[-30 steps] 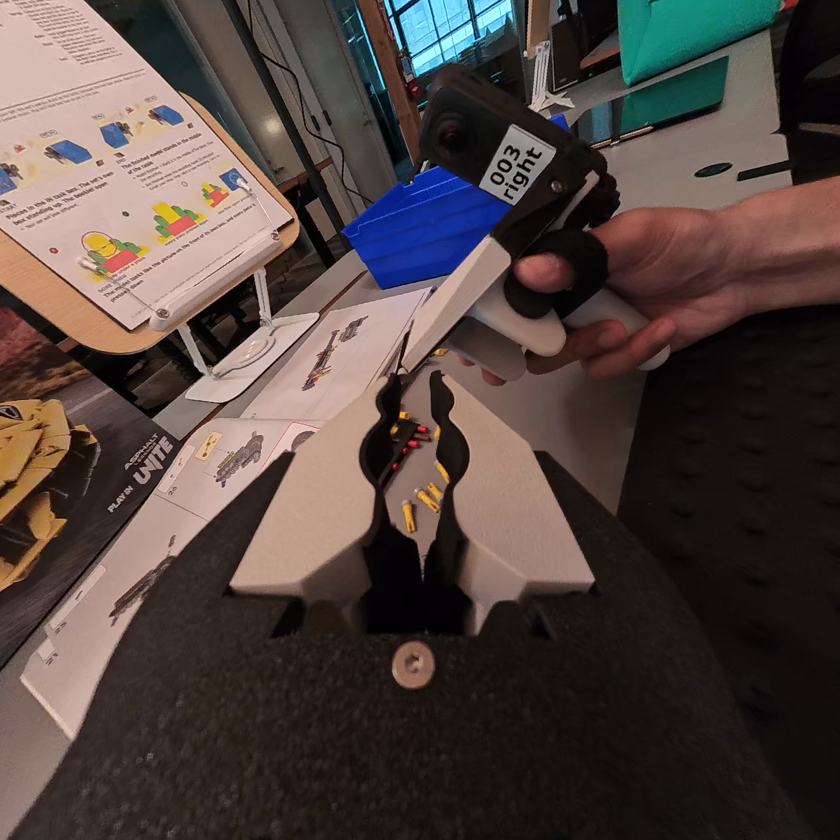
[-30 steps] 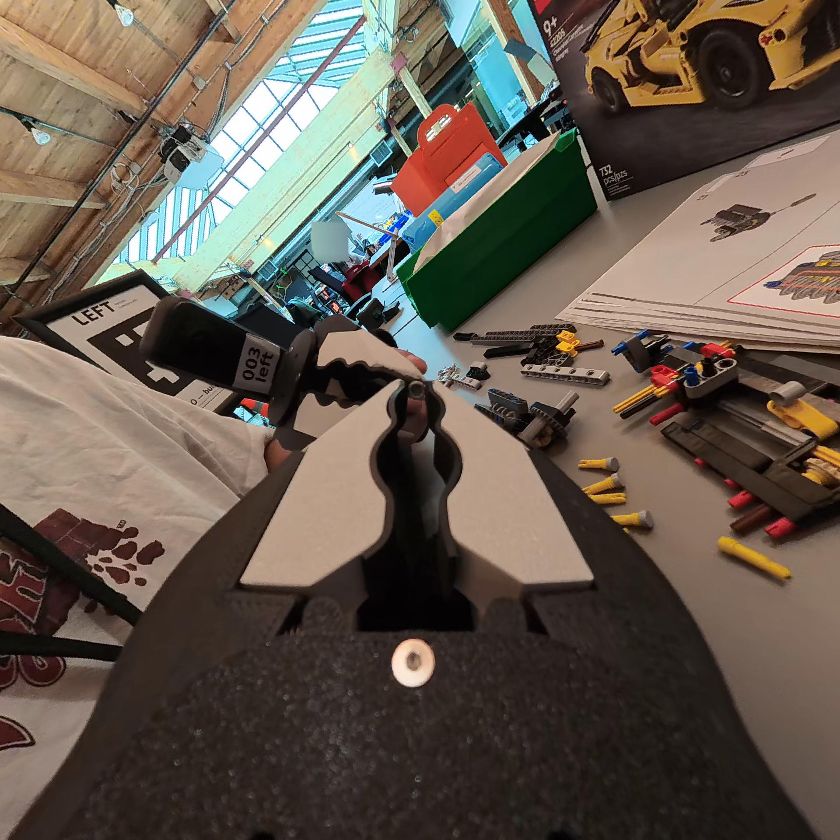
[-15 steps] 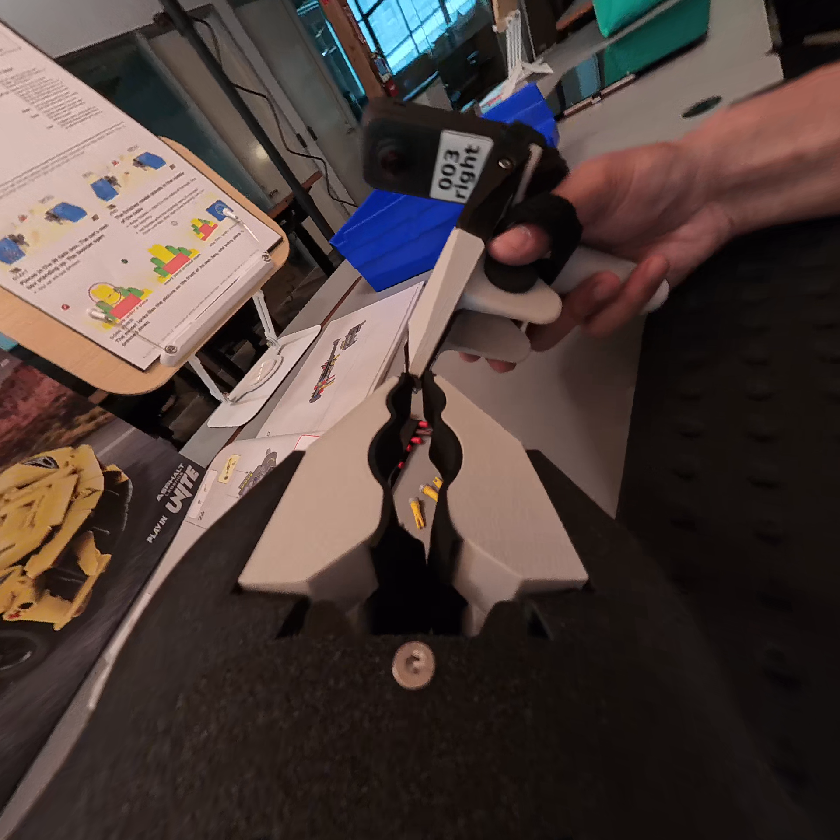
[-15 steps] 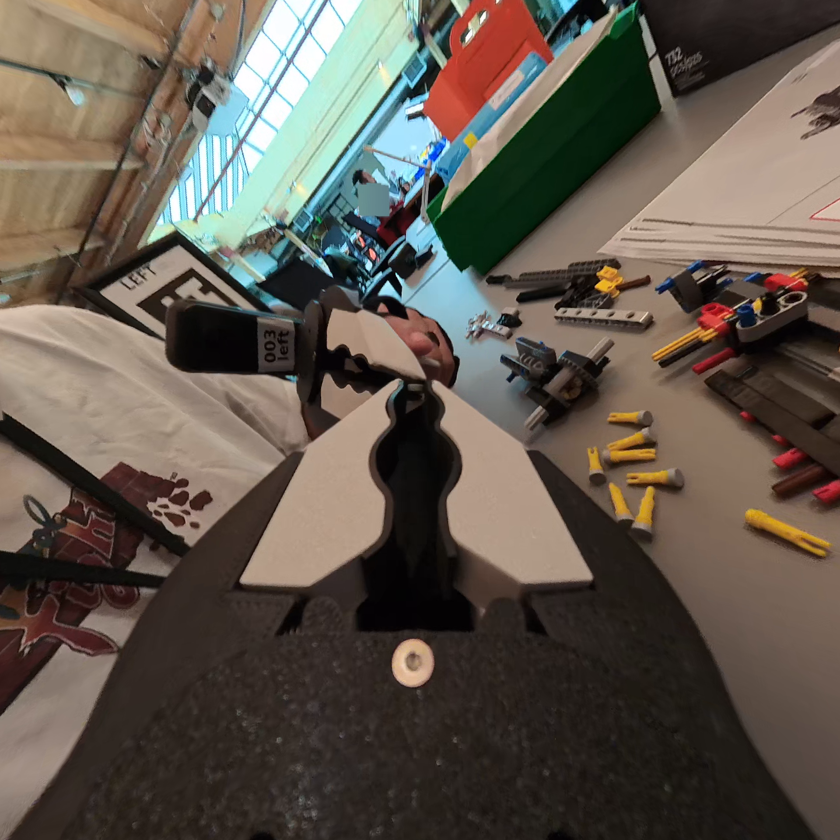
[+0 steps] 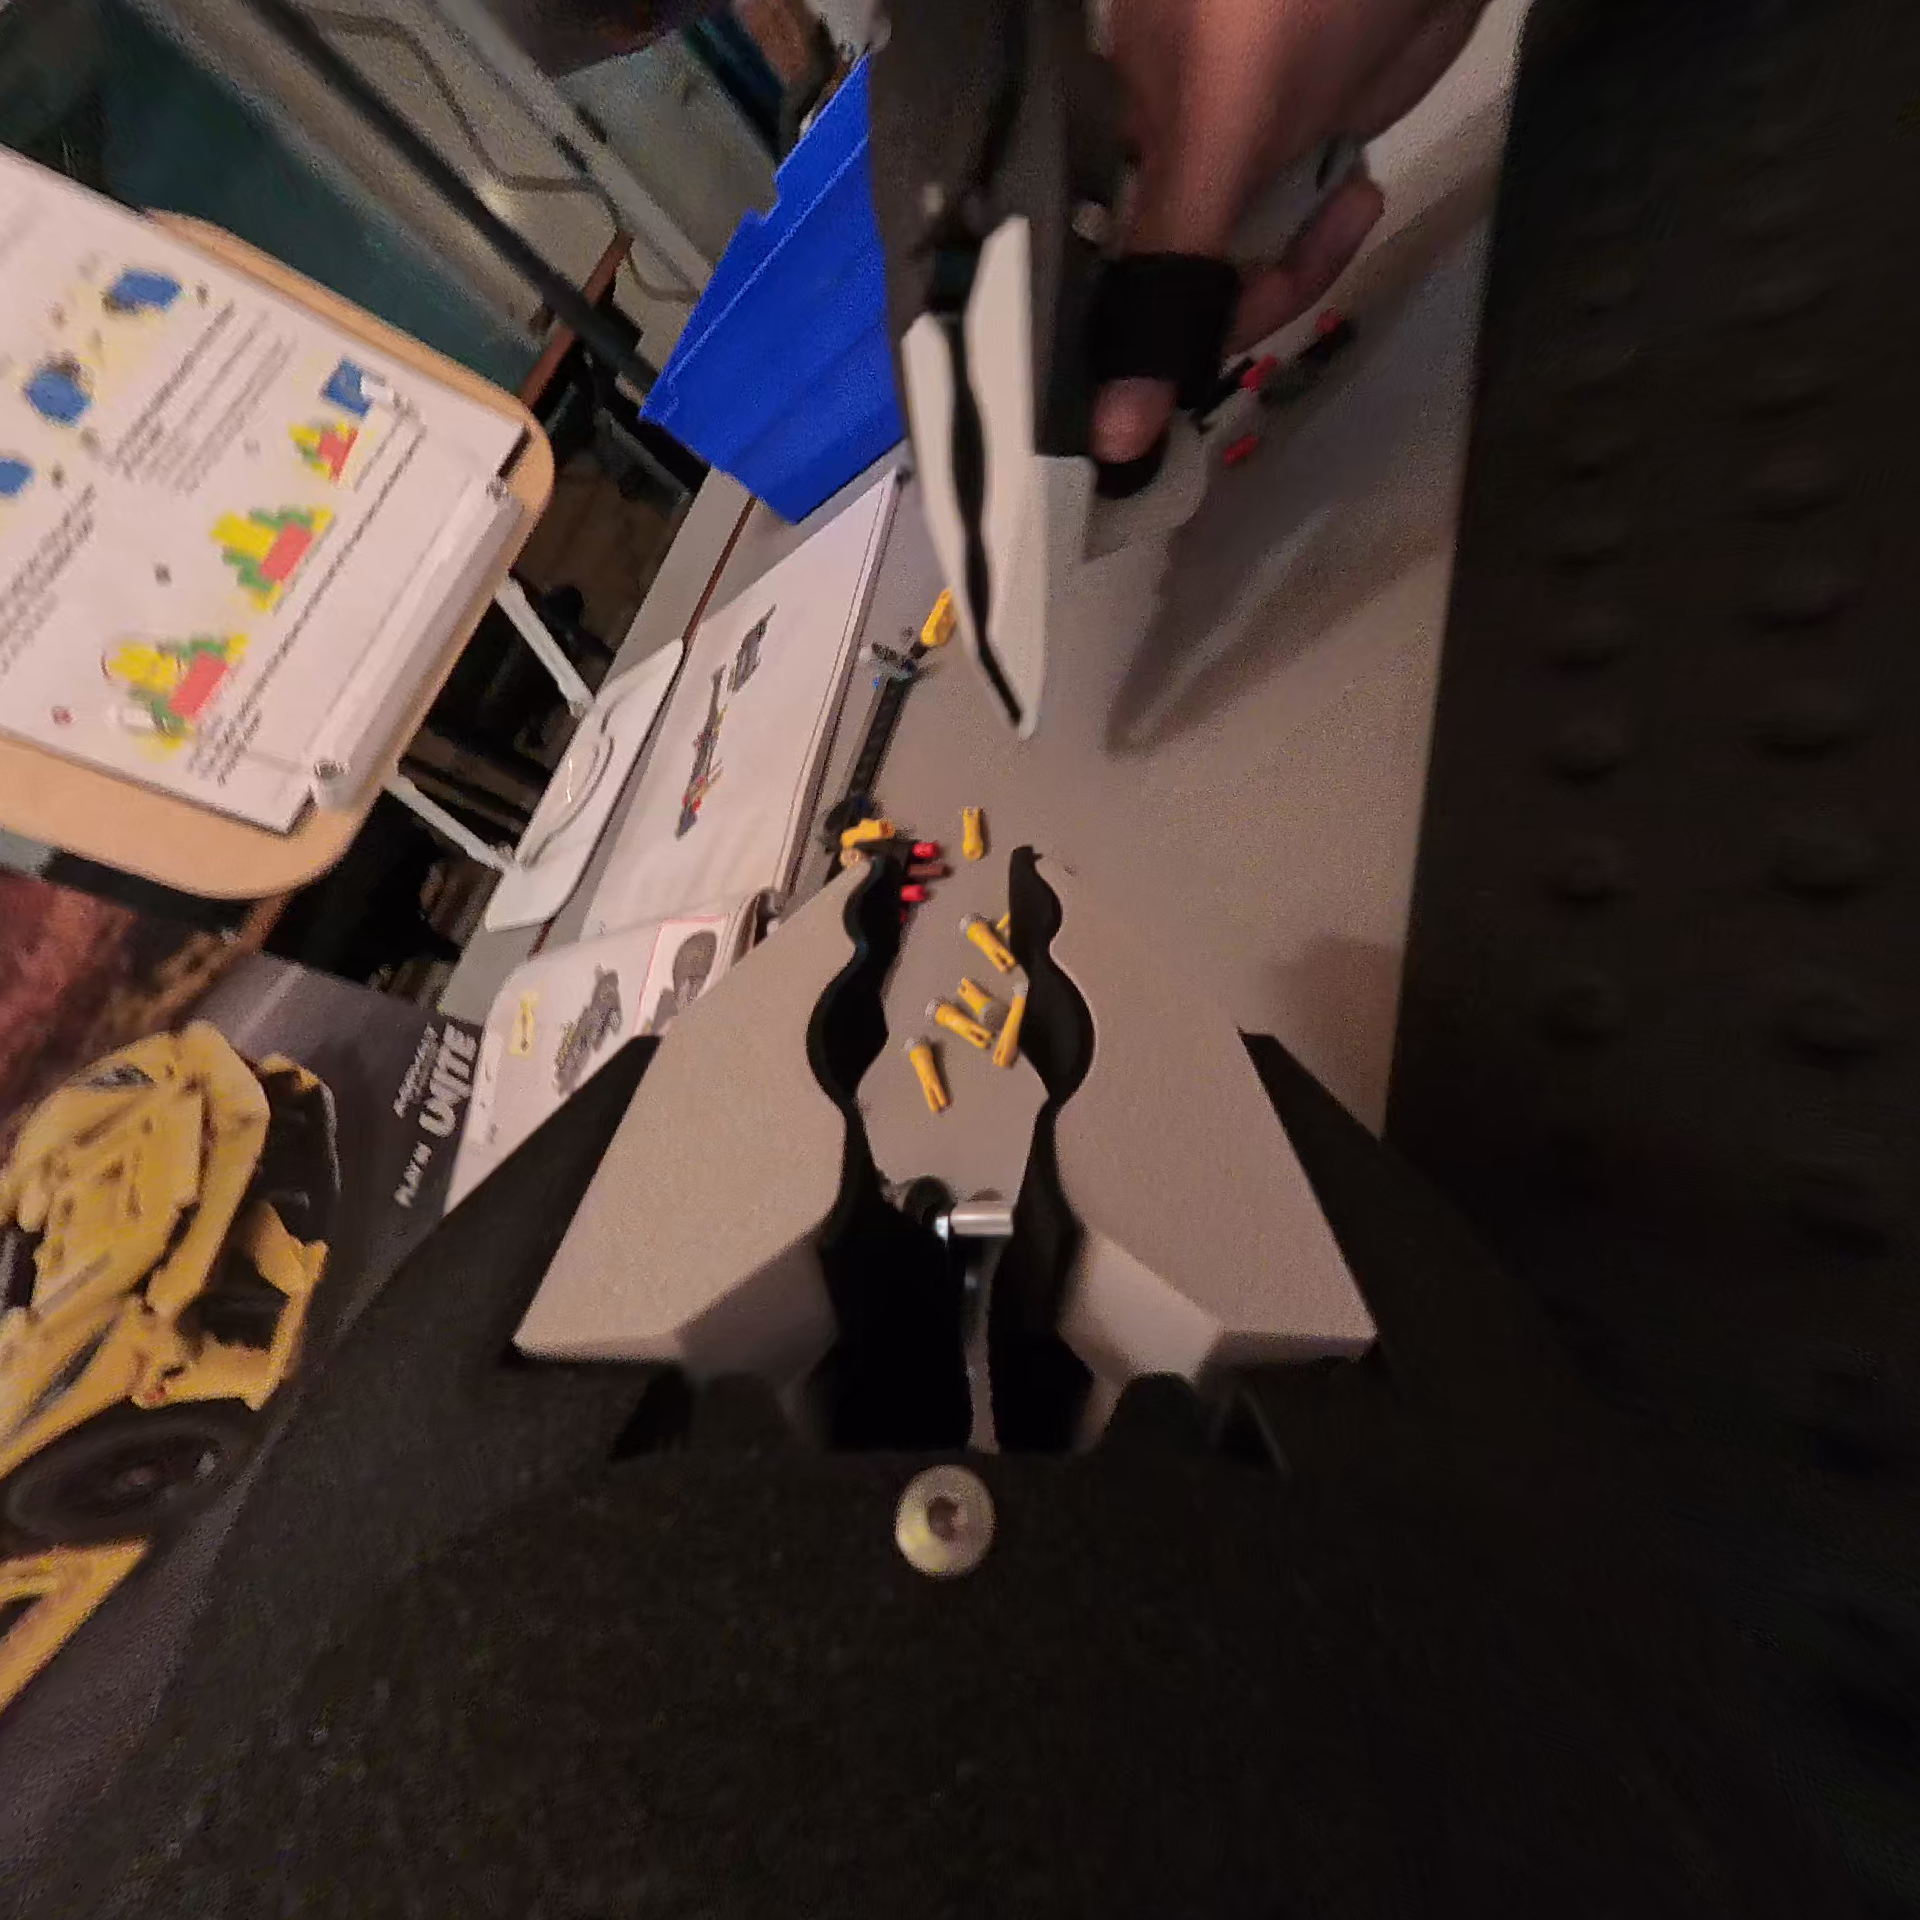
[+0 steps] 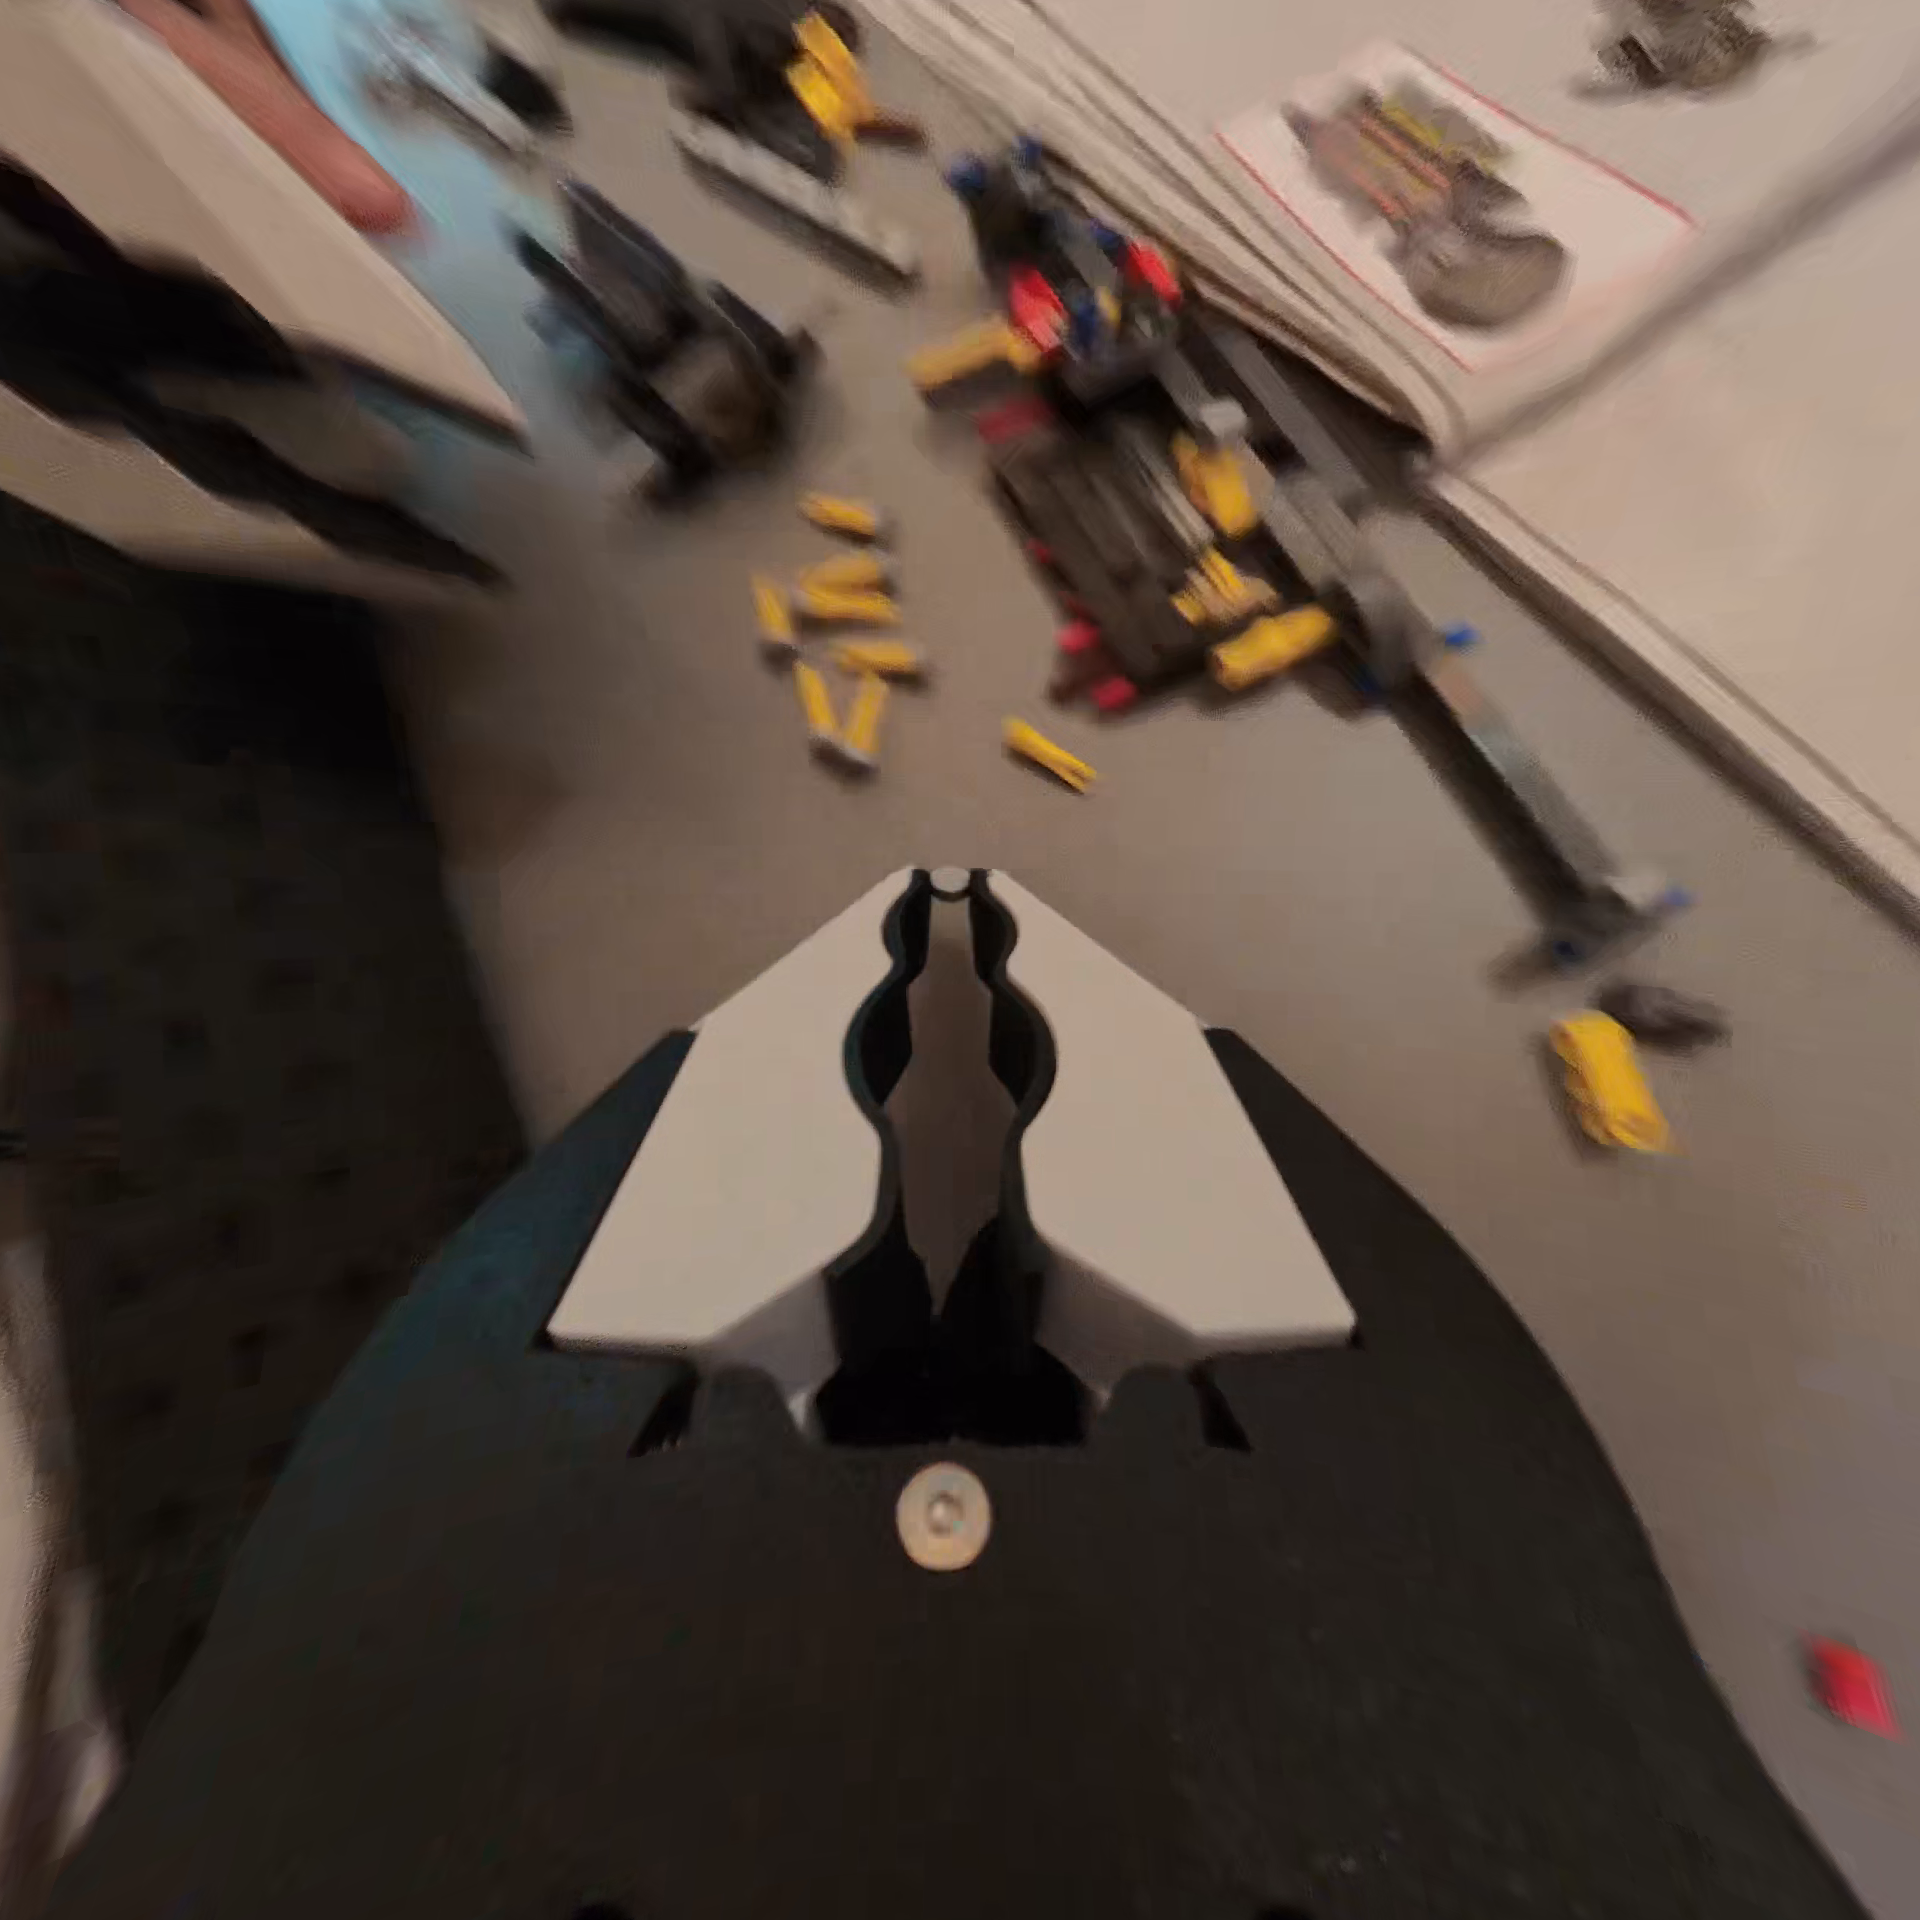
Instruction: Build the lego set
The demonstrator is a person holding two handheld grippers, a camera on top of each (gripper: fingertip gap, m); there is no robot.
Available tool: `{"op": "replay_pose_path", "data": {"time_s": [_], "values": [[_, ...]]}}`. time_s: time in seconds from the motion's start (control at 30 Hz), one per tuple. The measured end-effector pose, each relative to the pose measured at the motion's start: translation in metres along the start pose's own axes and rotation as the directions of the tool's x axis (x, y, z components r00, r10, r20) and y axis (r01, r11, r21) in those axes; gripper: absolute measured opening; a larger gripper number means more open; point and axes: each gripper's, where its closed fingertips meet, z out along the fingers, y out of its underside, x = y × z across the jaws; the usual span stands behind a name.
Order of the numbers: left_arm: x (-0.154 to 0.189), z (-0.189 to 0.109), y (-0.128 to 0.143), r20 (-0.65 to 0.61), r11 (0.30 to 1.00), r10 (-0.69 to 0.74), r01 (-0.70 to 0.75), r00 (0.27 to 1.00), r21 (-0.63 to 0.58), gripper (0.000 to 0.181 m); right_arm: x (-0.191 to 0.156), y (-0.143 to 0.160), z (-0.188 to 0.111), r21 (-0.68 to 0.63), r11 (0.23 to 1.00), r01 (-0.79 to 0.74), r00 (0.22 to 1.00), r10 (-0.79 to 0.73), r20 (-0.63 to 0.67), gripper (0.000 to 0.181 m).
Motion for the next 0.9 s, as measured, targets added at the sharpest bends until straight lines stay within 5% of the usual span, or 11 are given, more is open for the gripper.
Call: {"op": "replay_pose_path", "data": {"time_s": [0.07,0.33,0.53,0.7,0.9], "values": [[-0.005,-0.001,0.004,0.002,0.998,-0.060,0.060,0.998,-0.011,0.018,0.021,0.022,-0.001,-0.110,0.993,0.044,0.993,-0.056,-0.108,0.007],[-0.002,-0.001,0.002,-0.025,0.996,-0.088,0.088,0.996,-0.003,0.017,0.023,0.029,-0.009,-0.160,0.985,0.063,0.988,-0.084,-0.129,0.009],[-0.003,-0.002,0.002,-0.033,0.992,-0.130,0.130,0.991,-0.002,0.018,0.022,0.006,-0.012,-0.094,0.993,0.076,0.990,-0.086,-0.109,0.014],[-0.005,0.000,0.012,-0.072,0.959,-0.282,0.278,0.957,-0.054,0.020,0.020,-0.010,0.019,-0.126,0.964,0.233,0.968,-0.242,-0.066,0.017],[0.013,-0.005,0.011,-0.240,0.894,-0.447,0.437,0.862,-0.096,0.026,0.019,-0.017,0.023,-0.138,0.943,0.302,0.953,-0.299,0.040,0.019]]}}
